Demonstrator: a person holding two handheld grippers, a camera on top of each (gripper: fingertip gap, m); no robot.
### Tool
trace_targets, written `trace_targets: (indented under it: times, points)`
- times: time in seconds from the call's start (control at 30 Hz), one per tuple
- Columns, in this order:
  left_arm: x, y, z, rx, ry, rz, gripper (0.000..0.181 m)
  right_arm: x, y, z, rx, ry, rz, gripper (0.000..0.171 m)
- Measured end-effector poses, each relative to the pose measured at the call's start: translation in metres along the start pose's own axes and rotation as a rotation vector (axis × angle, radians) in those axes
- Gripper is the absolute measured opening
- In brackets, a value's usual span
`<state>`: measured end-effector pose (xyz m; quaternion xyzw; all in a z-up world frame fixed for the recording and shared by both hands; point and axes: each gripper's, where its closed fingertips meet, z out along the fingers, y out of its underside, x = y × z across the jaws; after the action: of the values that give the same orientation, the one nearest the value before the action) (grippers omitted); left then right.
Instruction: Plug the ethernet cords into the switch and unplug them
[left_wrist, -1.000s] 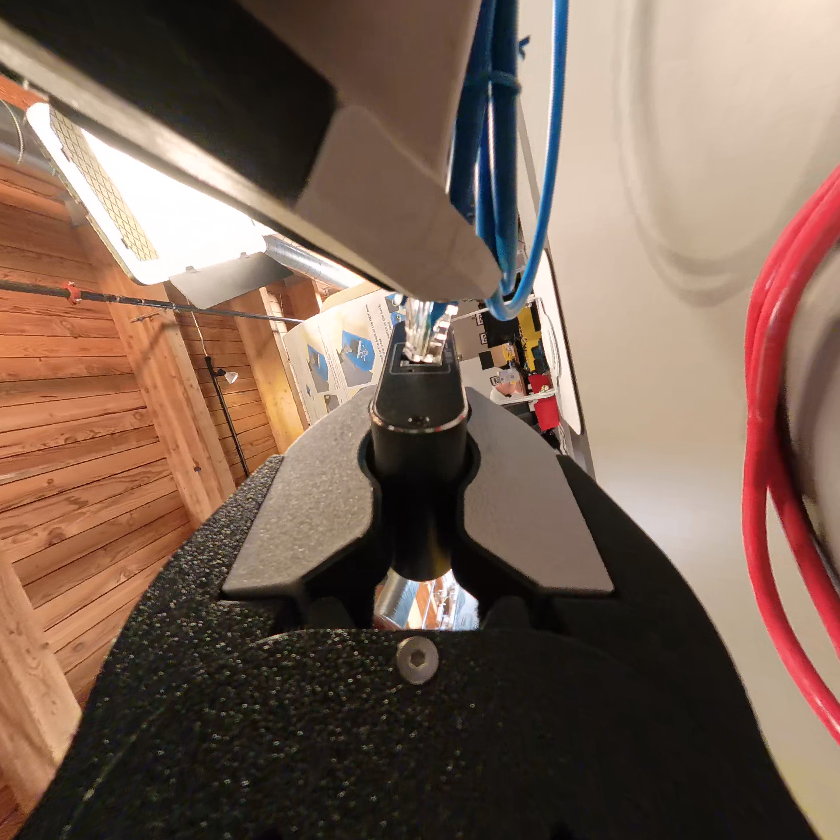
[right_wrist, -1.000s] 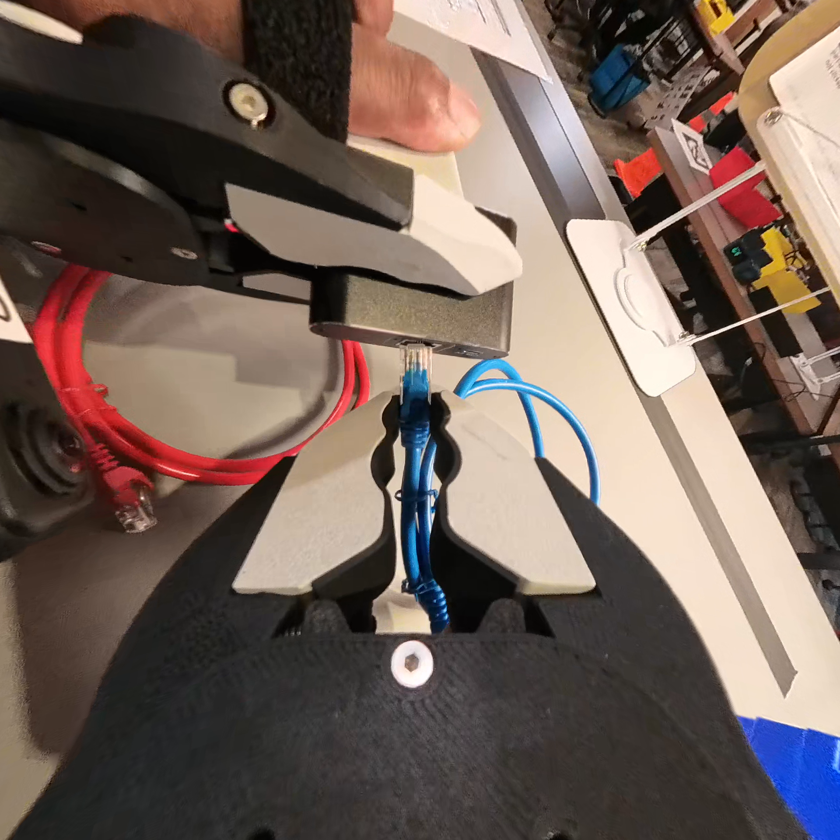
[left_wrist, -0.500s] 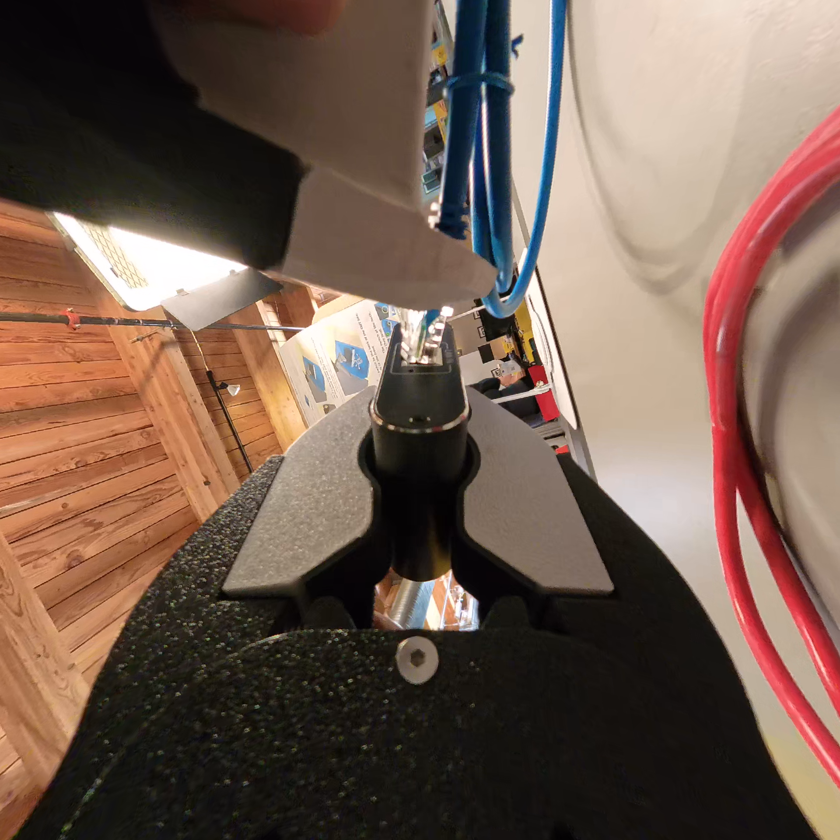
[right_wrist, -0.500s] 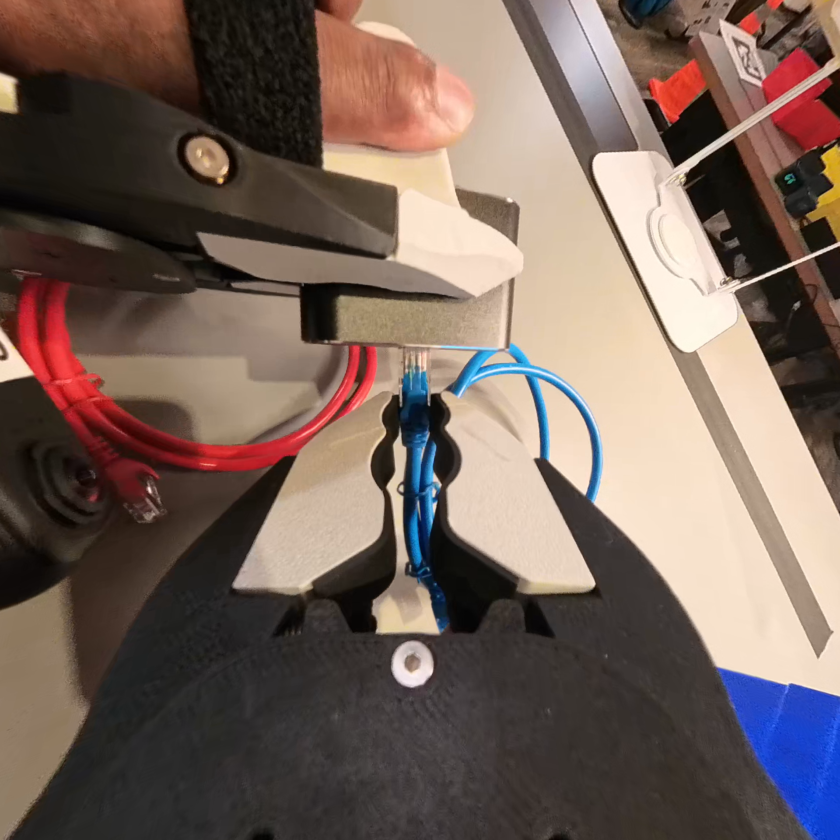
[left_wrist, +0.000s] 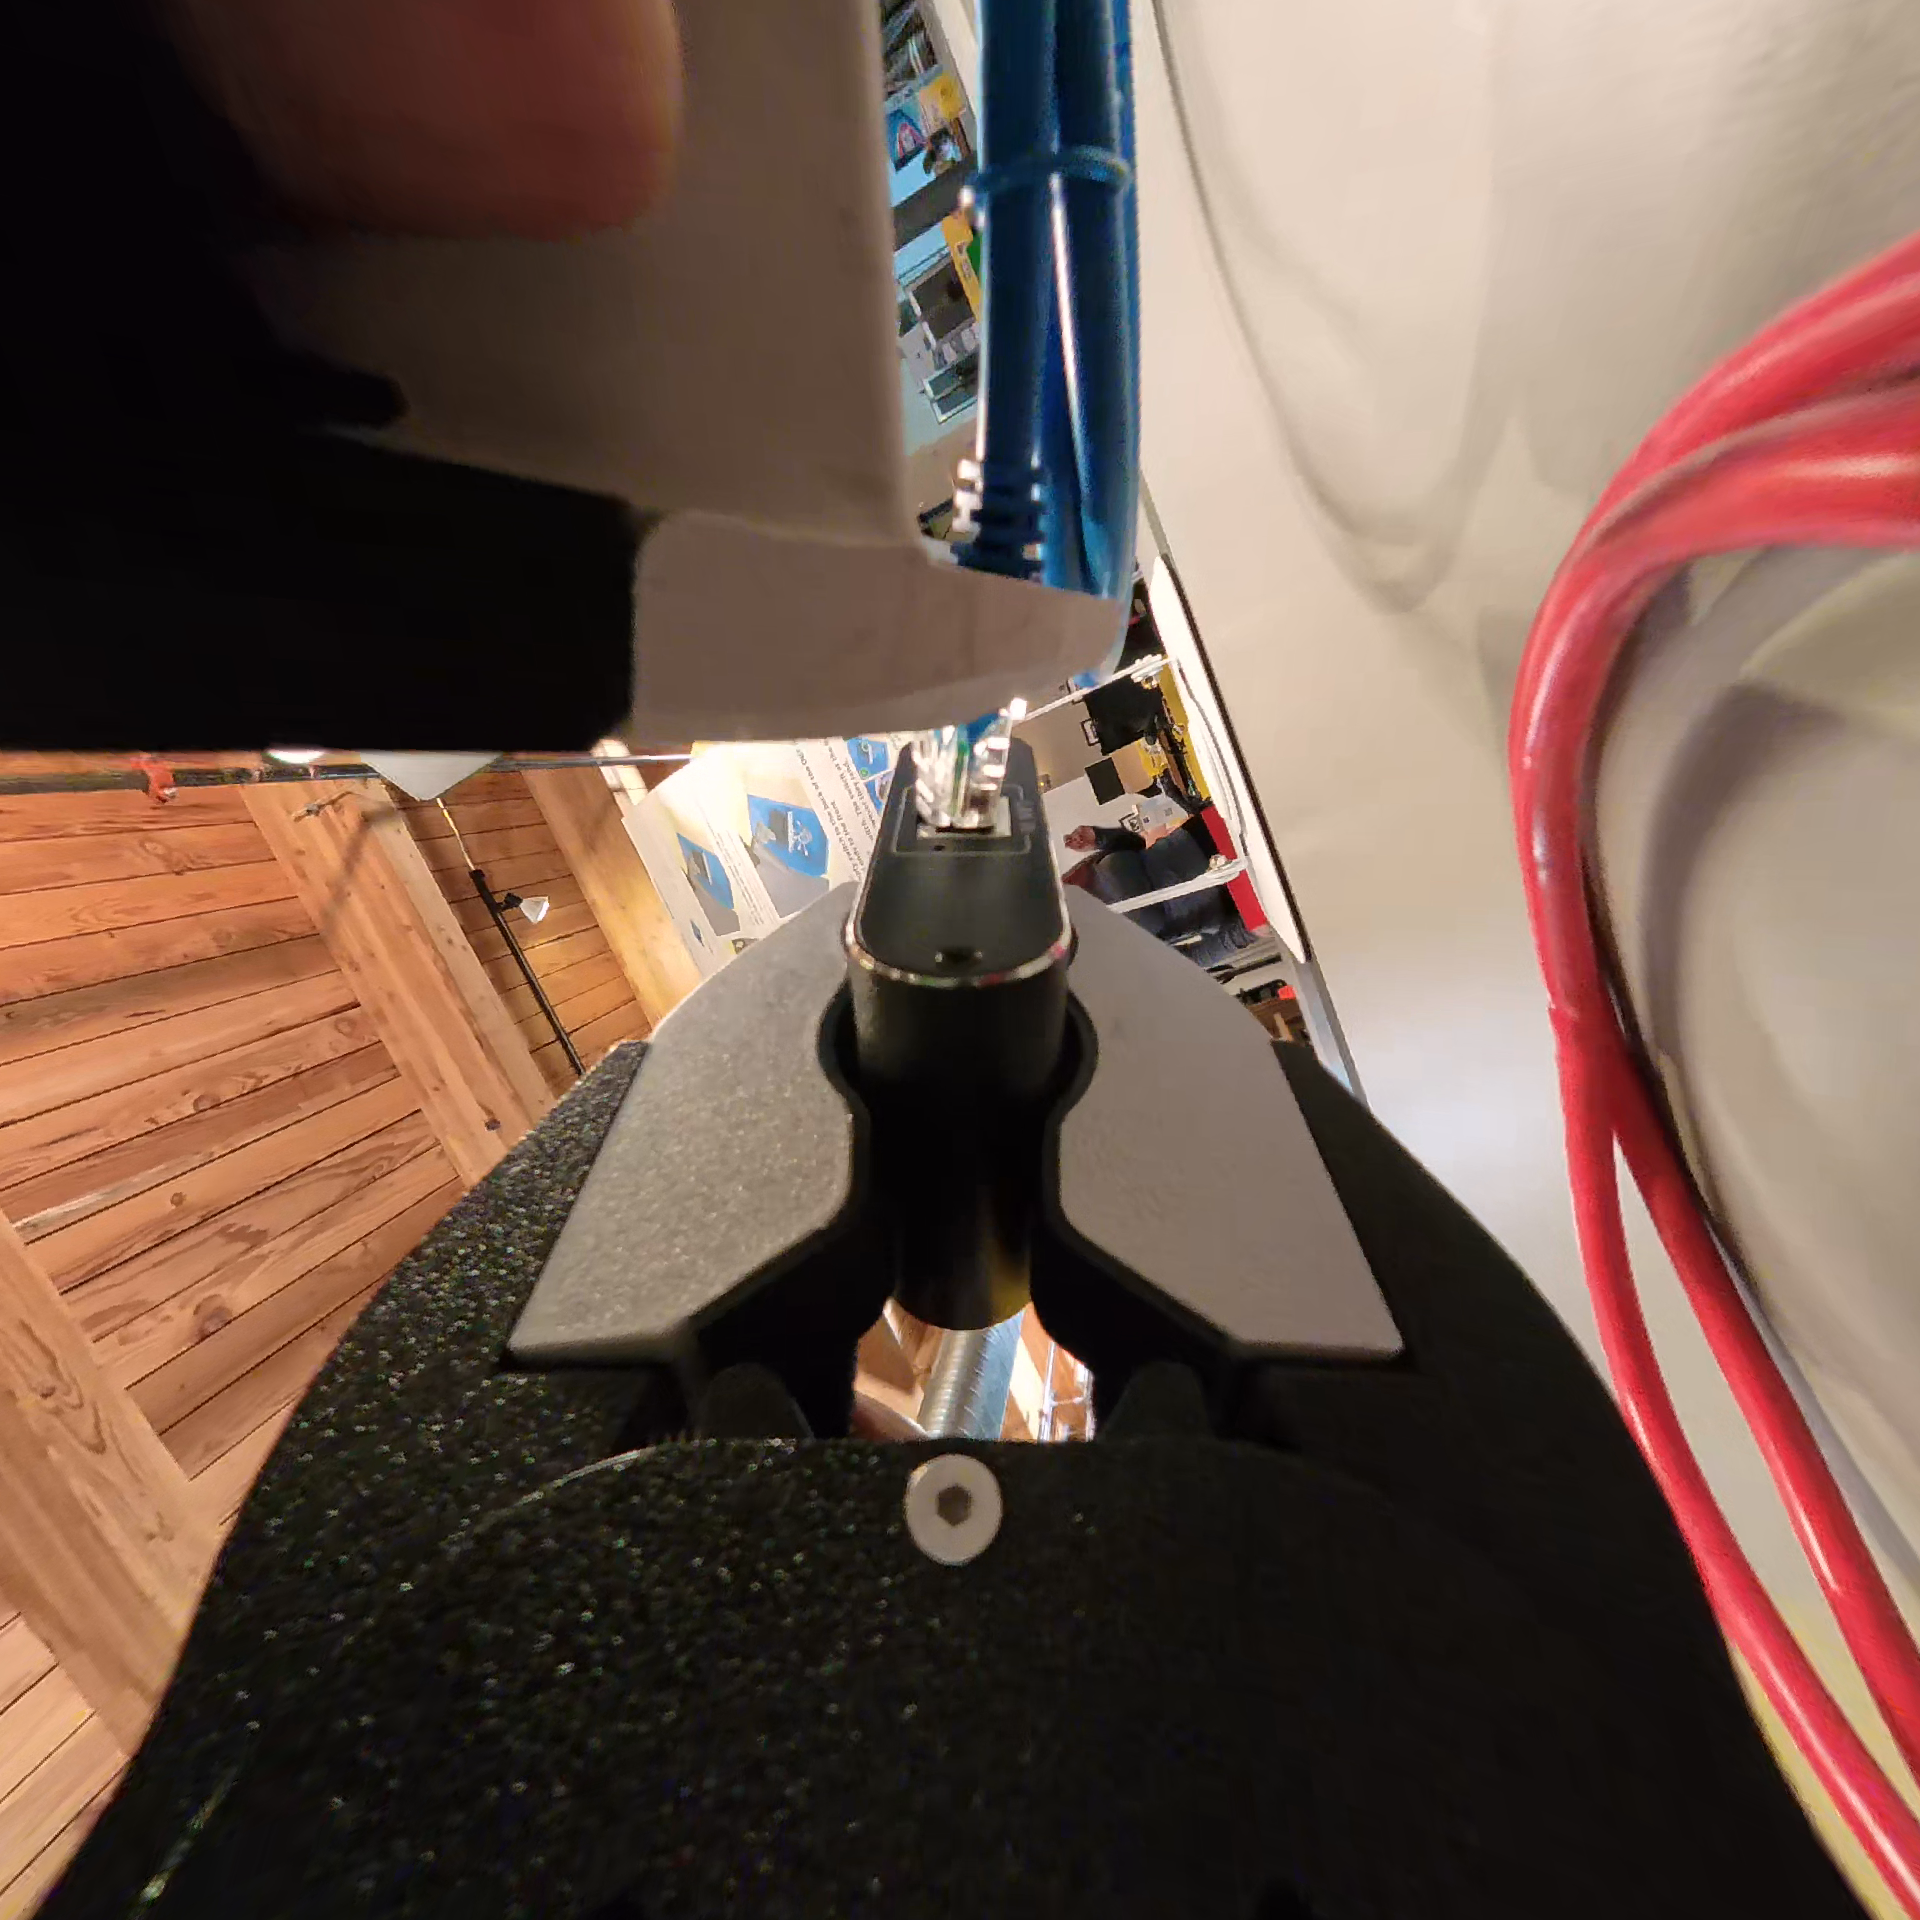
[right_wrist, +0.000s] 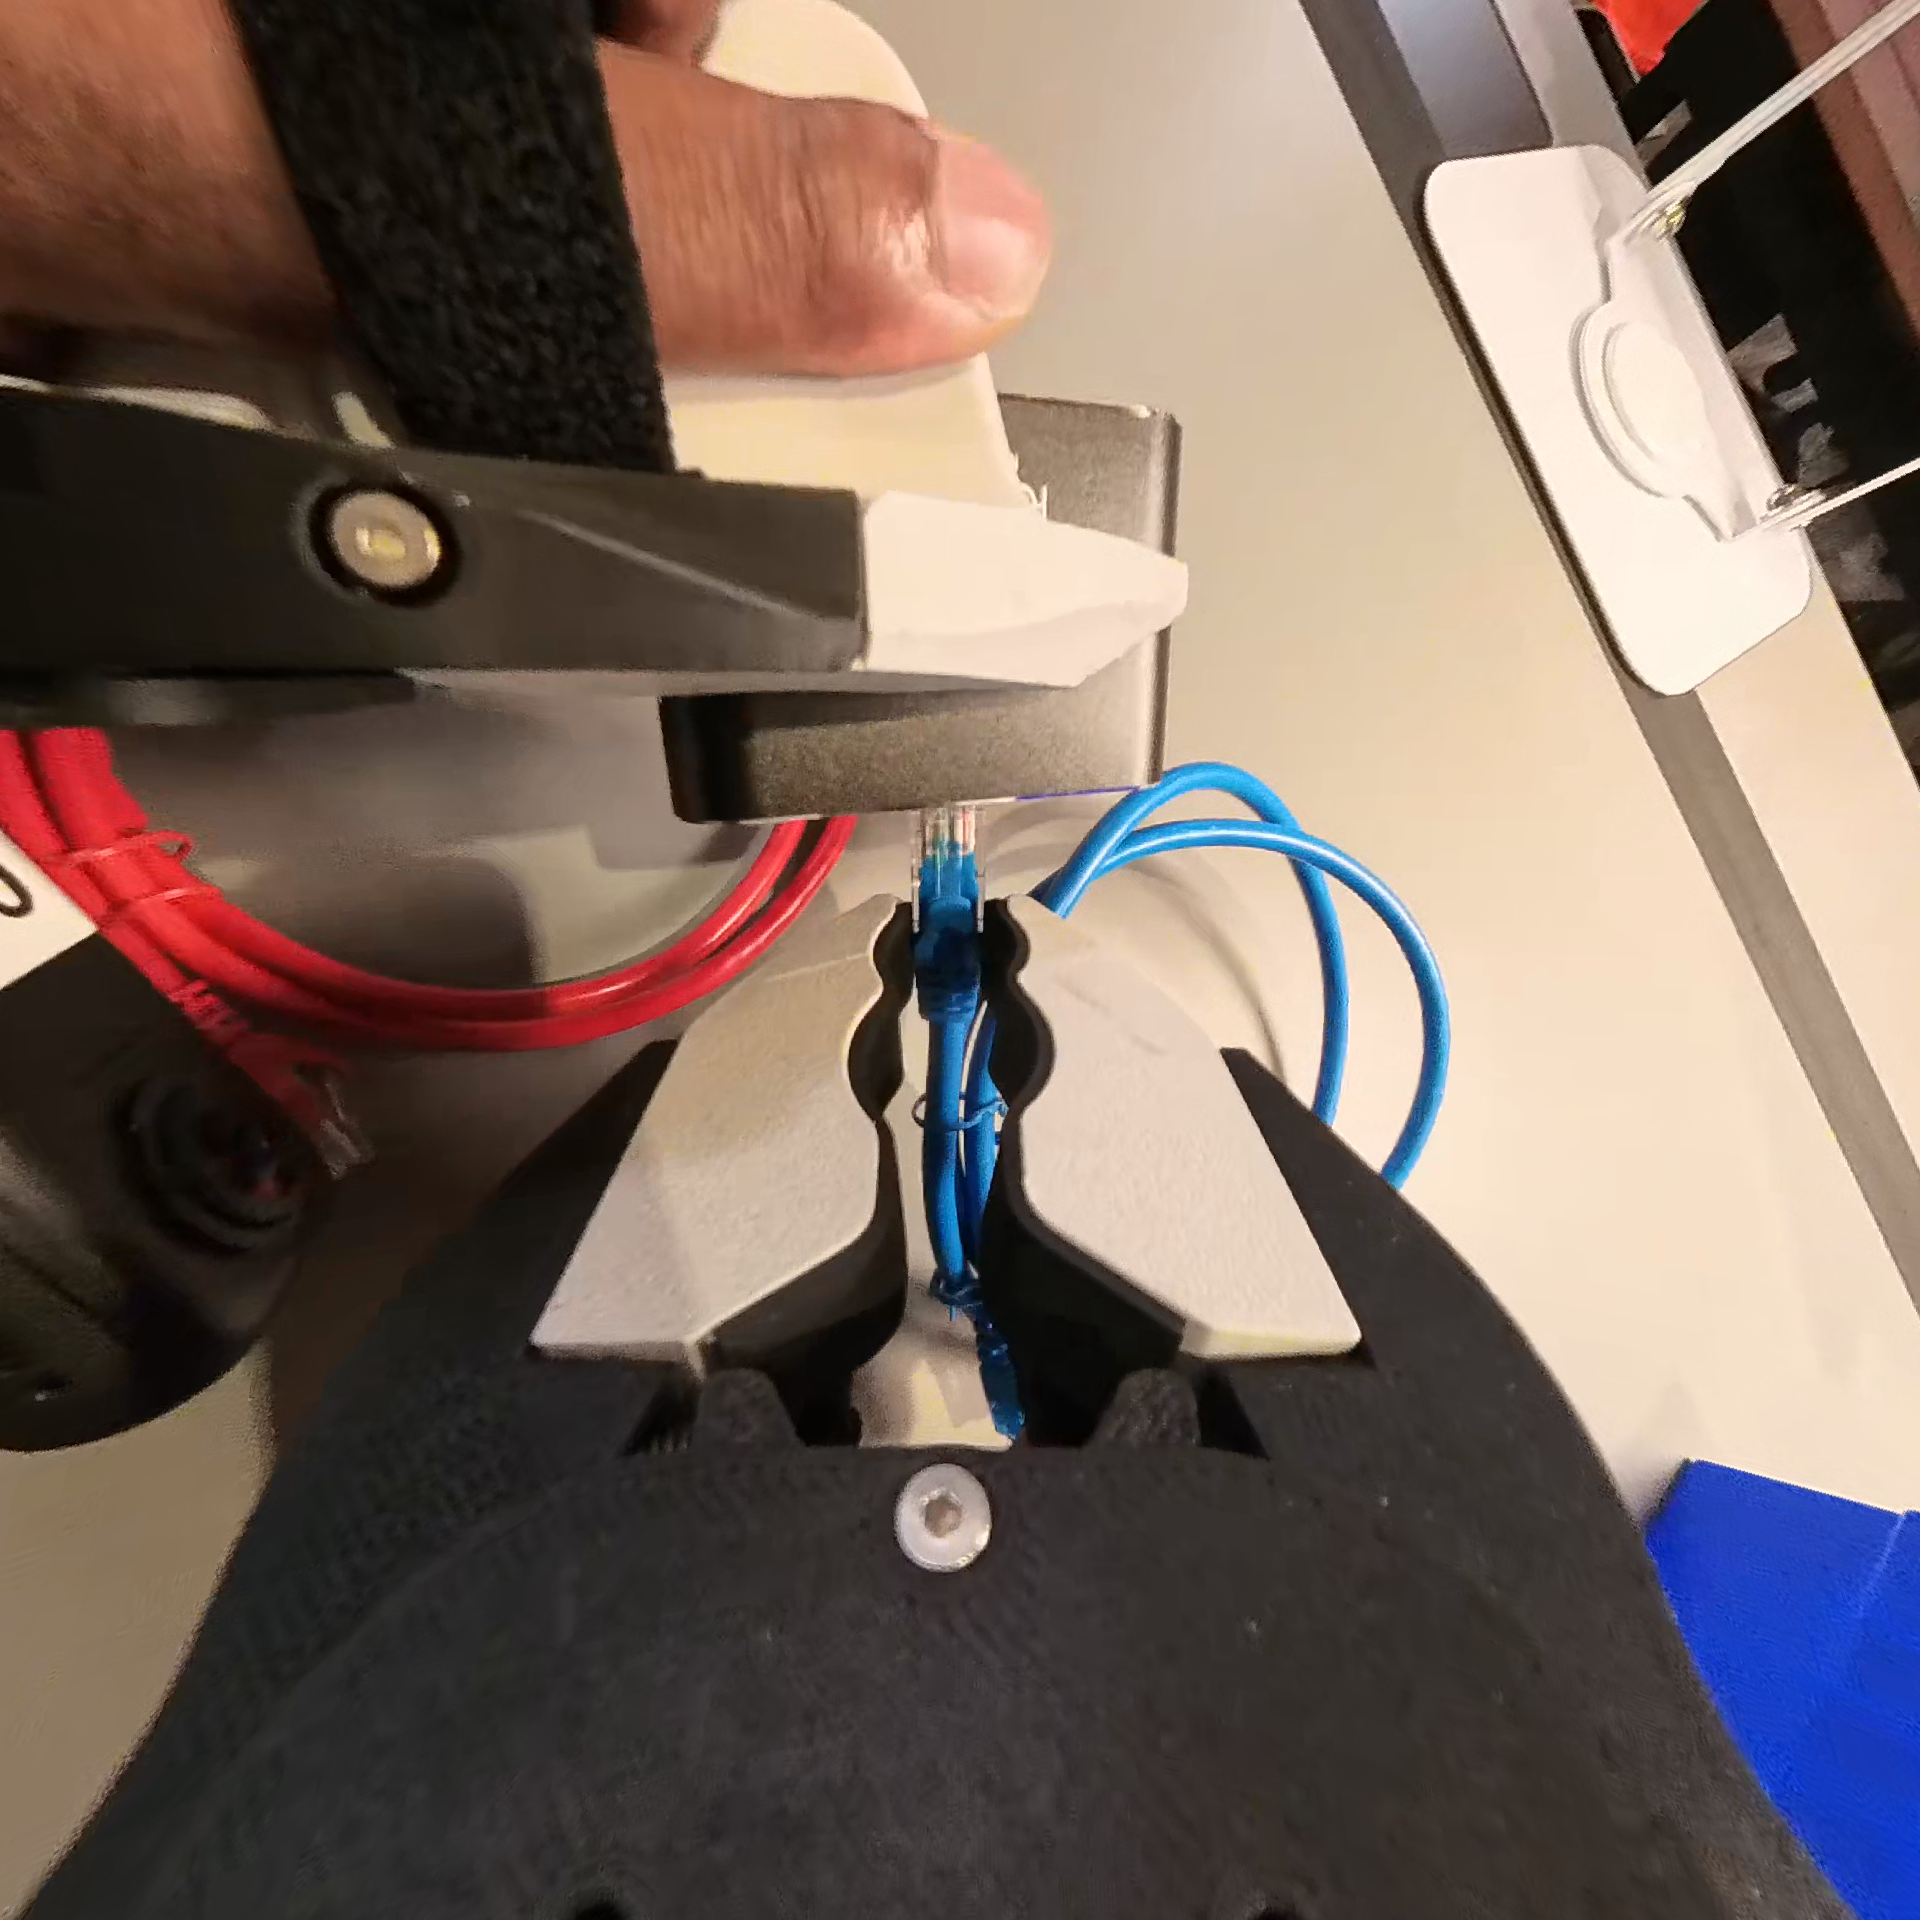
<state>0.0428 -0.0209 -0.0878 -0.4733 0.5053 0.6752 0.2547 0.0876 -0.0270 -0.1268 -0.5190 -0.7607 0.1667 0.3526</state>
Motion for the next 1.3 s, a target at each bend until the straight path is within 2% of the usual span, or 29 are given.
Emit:
trace_targets:
  times: [0.43, 0.73, 1.03, 1.1, 1.3]
  points:
    - [0.005, -0.009, 0.0, -0.007, 0.01, 0.056, 0.028, -0.006, 0.009, 0.001, -0.035, -0.101, 0.054, 0.012]
    - [0.012, -0.017, -0.002, 0.025, 0.039, 0.074, 0.028, -0.011, 0.017, 0.004, -0.087, -0.092, -0.073, 0.012]
    - [0.013, -0.017, -0.002, 0.009, 0.047, 0.093, 0.028, -0.009, 0.013, 0.002, -0.045, -0.15, 0.073, 0.012]
    - [0.015, -0.017, -0.001, 0.006, 0.061, 0.076, 0.028, -0.009, 0.013, 0.002, -0.037, -0.164, 0.084, 0.012]
    - [0.018, -0.011, 0.0, 0.038, 0.115, -0.136, 0.028, -0.009, 0.006, 0.0, 0.005, -0.171, 0.115, 0.012]
